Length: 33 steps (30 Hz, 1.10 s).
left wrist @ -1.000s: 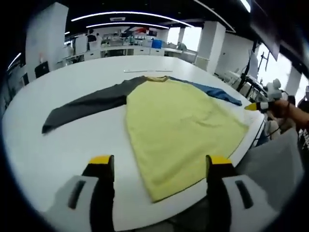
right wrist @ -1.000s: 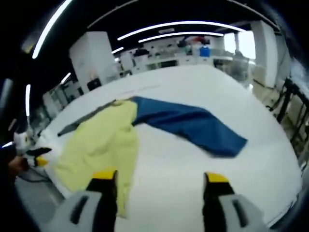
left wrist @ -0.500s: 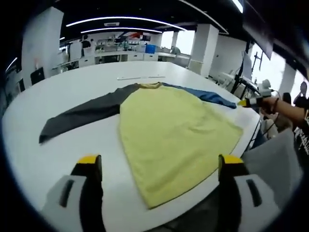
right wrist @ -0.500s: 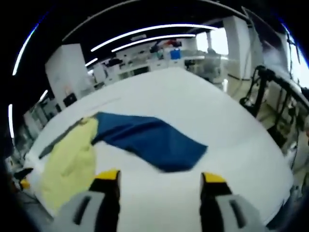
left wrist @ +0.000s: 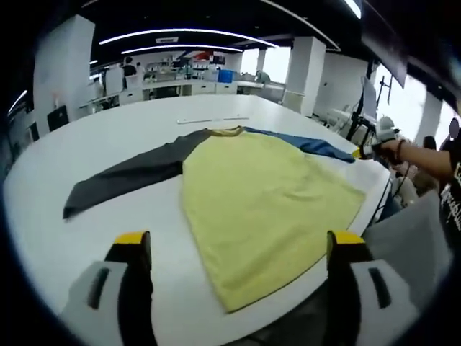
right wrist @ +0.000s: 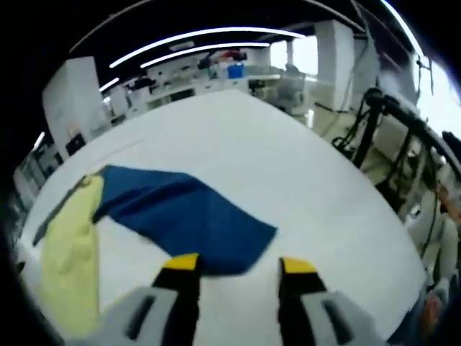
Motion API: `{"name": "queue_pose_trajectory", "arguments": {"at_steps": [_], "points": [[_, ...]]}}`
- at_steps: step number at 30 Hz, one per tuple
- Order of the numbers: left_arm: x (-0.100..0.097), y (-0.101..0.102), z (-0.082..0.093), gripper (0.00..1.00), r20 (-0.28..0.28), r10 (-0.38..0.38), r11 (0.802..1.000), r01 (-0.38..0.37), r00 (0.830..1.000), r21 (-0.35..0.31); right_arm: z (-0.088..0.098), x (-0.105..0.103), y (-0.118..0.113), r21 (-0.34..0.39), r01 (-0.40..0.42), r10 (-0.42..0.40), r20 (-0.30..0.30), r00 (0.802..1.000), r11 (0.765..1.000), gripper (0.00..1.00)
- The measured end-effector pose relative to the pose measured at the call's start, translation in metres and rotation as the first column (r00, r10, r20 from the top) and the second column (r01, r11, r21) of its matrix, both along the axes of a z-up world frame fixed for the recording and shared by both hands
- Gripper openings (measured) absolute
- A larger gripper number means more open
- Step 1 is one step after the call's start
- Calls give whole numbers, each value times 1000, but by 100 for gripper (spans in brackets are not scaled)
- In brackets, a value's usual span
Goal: Fold the garment on the visible template until the final outline fits inside the template.
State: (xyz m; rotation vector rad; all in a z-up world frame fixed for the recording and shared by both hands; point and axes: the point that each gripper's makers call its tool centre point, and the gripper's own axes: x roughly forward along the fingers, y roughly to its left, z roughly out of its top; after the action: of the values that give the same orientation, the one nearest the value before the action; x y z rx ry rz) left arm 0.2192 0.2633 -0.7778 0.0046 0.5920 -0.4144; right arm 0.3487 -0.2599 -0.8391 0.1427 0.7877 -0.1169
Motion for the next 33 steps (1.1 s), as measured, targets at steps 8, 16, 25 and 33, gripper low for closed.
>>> {"name": "queue_pose_trajectory", "arguments": {"at_steps": [8,16,25,33], "points": [[1,-1,4,99,1,1,1000,-1,1000,7,-1,-4,6,-29,40,-40,-10,999,999,32],[0,1,5,97,-5,5,1000,-5,1000,16,-2,3,3,-37,56,-56,-10,998,998,18],[-1,4,4,96,-13,10,1000,-10,1000,23,-5,10,-9,-3,68,-68,-13,998,998,2],[-1,2,6,97,-5,2,1000,-2,1000,21,1,14,-17,-8,33,-33,-7,999,999,0]]}}
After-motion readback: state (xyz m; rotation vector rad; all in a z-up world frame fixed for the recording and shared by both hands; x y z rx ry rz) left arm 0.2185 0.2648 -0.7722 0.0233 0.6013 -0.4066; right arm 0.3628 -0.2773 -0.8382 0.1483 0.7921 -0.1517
